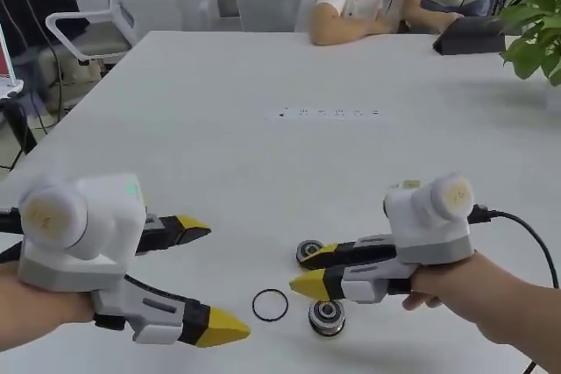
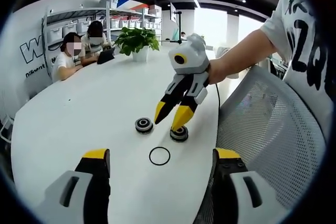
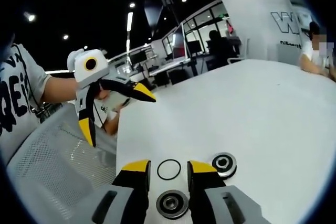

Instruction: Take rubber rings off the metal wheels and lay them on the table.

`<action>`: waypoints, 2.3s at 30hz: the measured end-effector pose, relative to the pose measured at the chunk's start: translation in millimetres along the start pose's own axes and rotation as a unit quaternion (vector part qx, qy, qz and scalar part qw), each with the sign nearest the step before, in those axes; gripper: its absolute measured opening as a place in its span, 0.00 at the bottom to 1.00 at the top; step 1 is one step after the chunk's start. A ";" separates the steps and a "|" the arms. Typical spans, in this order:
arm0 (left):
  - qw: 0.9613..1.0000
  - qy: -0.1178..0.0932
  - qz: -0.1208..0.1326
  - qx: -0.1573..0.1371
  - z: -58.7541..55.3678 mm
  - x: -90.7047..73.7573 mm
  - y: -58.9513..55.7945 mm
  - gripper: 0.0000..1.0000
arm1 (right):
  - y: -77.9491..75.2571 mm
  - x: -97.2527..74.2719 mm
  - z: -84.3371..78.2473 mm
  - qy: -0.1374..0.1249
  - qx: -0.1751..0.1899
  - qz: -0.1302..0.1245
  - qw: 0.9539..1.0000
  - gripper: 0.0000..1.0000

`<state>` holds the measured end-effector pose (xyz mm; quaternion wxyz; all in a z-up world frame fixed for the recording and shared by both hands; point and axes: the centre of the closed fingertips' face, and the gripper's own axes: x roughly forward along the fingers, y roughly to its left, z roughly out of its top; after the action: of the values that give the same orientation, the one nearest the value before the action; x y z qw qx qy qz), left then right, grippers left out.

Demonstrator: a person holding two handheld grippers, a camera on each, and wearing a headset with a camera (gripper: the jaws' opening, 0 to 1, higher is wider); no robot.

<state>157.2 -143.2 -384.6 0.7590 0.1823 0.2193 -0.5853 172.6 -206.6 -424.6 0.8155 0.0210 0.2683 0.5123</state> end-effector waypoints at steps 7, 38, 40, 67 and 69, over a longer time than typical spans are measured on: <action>1.000 -0.003 -0.009 0.009 10.3 7.0 -1.7 0.76 | 0.5 -14.5 1.9 -0.013 -0.011 -0.007 1.000 0.29; 0.999 0.000 -0.048 0.020 27.5 52.3 -11.8 0.60 | -1.8 -37.2 -42.8 0.013 -0.030 -0.026 0.999 0.36; 0.998 0.004 -0.051 0.021 25.4 55.8 -12.2 0.59 | -2.0 -36.8 -46.6 0.017 -0.034 -0.028 0.999 0.36; 0.995 0.046 -0.084 0.008 -1.4 96.3 -33.9 0.41 | -6.1 -25.8 -71.1 0.053 -0.056 -0.026 0.997 0.19; 0.995 0.050 -0.086 0.011 -3.3 98.4 -35.5 0.38 | -6.5 -25.4 -72.3 0.056 -0.059 -0.027 0.996 0.18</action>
<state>143.9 -229.8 -441.8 0.6919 0.1996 0.2656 -0.6410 136.4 -248.6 -477.8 0.8127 -0.0626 0.2832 0.5054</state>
